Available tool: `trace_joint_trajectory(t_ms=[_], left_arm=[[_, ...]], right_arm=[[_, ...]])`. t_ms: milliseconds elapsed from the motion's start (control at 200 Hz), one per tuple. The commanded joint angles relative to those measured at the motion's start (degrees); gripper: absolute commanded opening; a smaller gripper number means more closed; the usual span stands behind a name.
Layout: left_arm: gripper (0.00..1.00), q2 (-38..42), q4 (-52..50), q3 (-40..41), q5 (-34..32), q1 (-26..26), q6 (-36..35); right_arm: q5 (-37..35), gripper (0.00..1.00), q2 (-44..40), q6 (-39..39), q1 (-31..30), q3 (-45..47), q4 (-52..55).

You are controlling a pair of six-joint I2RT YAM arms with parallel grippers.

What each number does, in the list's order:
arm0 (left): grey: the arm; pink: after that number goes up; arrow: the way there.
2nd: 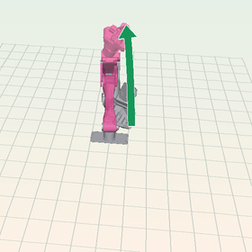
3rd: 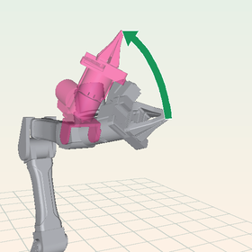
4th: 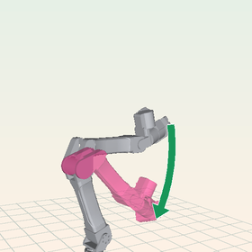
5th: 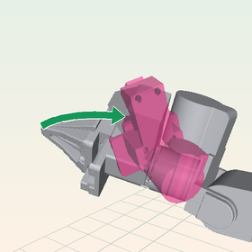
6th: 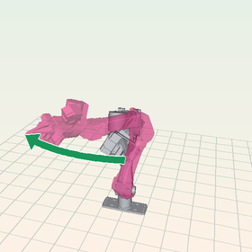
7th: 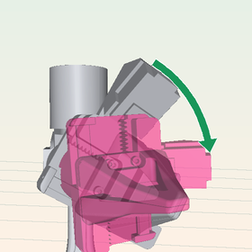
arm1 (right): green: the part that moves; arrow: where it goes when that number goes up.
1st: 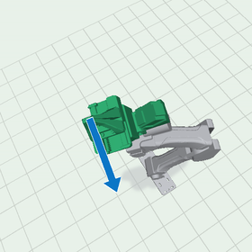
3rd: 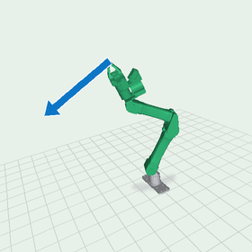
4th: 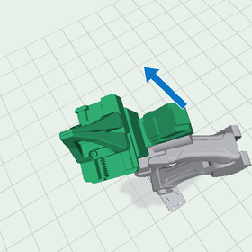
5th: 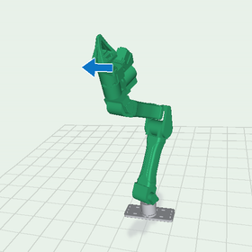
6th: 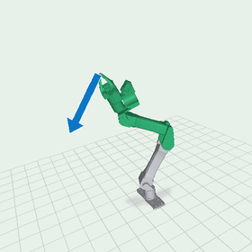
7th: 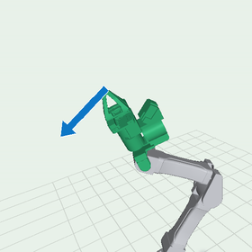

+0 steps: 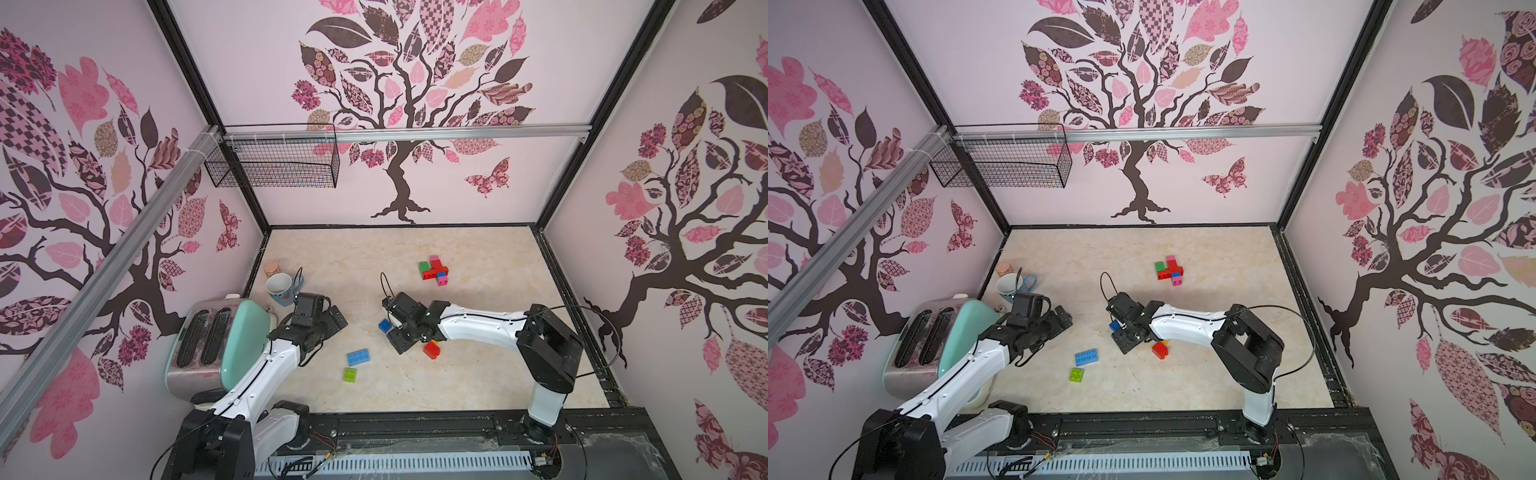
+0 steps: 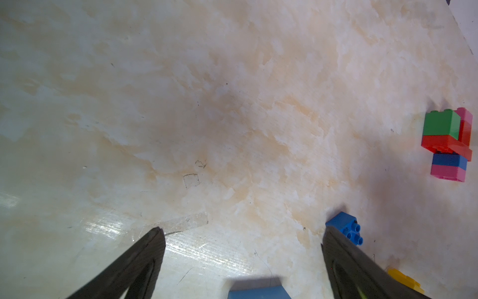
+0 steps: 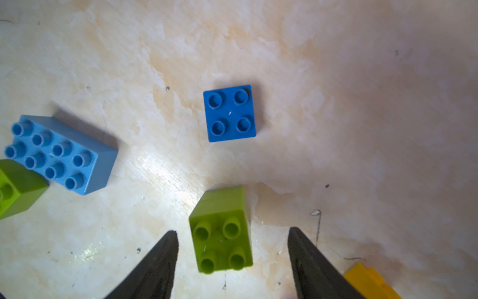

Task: Assemble the number 4 with lego
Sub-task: Assemble the lego brick with the lego brick, then pick up the lego brick from the center of the board.

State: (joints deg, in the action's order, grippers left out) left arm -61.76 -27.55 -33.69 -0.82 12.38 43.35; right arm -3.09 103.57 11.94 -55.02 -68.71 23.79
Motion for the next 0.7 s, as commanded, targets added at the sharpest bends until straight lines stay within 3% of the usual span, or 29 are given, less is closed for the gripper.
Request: trace_joint_trajectory(t_ms=[0,155,370,695], left_arm=[[0.98,-0.44,0.24,-2.41,0.47,0.36,-1.23],[0.98,-1.41,0.21,-3.38,-0.56,2.14,-1.32],[0.98,-4.82,-0.17,-5.82,-5.44,10.09,-0.92],[0.98,-5.23,0.27,-5.83,-5.88,10.64,0.42]], right_arm=[[-1.89,0.72,-5.74,-0.78,0.15,0.18,-0.54],[-0.08,0.75,-6.10,-0.43,1.67,0.40,-4.01],[-0.60,0.75,0.81,-4.52,3.00,-3.35,-5.30],[0.44,0.73,11.42,-12.00,3.25,-12.72,-1.06]])
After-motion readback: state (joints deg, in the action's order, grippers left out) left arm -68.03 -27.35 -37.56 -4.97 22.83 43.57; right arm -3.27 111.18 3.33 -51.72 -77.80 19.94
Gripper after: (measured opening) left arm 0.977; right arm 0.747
